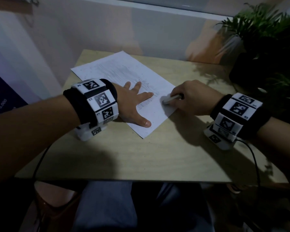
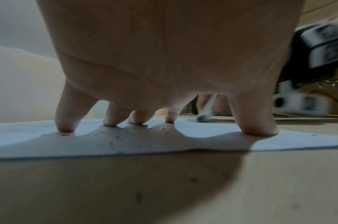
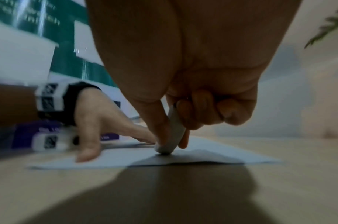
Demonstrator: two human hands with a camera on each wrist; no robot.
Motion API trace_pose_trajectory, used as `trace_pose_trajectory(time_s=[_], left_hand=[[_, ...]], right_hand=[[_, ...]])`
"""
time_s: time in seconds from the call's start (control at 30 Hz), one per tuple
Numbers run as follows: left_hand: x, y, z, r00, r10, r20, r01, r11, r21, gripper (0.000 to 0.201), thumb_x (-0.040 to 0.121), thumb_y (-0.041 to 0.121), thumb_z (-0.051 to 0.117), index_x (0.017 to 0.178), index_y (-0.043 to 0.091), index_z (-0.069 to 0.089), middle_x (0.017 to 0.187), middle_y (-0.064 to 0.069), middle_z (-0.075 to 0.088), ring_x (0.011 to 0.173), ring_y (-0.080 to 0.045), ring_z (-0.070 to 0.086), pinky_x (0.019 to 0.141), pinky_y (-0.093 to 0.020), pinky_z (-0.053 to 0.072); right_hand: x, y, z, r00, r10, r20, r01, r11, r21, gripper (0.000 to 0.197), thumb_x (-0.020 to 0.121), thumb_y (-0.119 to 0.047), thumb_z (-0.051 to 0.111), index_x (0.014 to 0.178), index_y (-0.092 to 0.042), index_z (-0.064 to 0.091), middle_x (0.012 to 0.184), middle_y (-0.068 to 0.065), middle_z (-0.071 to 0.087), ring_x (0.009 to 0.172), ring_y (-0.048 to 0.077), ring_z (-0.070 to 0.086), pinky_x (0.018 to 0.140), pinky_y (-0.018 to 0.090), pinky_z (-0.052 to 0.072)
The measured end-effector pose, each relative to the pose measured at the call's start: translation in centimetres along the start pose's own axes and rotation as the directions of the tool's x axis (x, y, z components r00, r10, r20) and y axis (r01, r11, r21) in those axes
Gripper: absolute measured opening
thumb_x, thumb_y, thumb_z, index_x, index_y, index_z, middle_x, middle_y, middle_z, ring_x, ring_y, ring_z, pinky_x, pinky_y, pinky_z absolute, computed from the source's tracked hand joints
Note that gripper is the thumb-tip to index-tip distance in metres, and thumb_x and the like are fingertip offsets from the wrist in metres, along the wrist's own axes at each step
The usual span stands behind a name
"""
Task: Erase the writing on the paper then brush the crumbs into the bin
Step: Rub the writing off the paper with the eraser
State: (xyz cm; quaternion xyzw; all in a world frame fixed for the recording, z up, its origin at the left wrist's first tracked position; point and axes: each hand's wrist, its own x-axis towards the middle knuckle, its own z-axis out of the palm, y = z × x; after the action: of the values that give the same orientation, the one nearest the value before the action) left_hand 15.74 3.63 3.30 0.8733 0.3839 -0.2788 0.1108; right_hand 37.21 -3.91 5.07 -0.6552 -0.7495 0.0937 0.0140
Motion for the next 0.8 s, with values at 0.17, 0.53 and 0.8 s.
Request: trace_pose_trajectory(time_s=[0.17,0.53,0.8], left_hand=[[0.1,0.0,0.2,1.000,-0.005,-0.014,0.006,1.000,0.008,0.123,0.060,0.101,0.039,0.154,0.050,-0.022,0.165,0.000,-0.032,0.156,-0.035,-0.015,0.122,-0.066,0.009],[-0.4,-0.2,-0.5,0.999,0.030,0.041,-0.030,0.999,0.009,0.128,0.048,0.101,0.034,0.152,0.054,-0.024,0.164,0.001,-0.034,0.155,-0.035,-0.016,0.122,-0.064,0.007],[-0.7,-0.1,-0.2,0.999,-0.037,-0.005,0.037,0.999,-0.006,0.149,0.044,0.100,0.037,0.157,0.026,-0.026,0.162,-0.009,-0.037,0.157,-0.027,-0.013,0.125,-0.057,0.010]], right_hand=[[-0.9,-1.6,1.9,0.996,-0.017,-0.082,0.003,0.987,-0.160,0.034,0.096,-0.045,0.053,0.081,-0.015,0.057,0.085,0.008,0.061,0.080,0.033,0.055,0.064,0.036,0.041],[0.1,-0.2,-0.1,0.999,0.013,-0.033,-0.014,0.999,-0.041,0.029,0.095,-0.043,0.060,0.094,-0.015,0.070,0.084,0.001,0.062,0.078,0.024,0.053,0.067,0.031,0.036],[1.8,-1.9,0.1,0.998,-0.055,0.003,0.055,0.998,0.016,0.031,0.097,-0.044,0.059,0.103,-0.016,0.072,0.098,0.003,0.070,0.084,0.020,0.056,0.070,0.032,0.040]])
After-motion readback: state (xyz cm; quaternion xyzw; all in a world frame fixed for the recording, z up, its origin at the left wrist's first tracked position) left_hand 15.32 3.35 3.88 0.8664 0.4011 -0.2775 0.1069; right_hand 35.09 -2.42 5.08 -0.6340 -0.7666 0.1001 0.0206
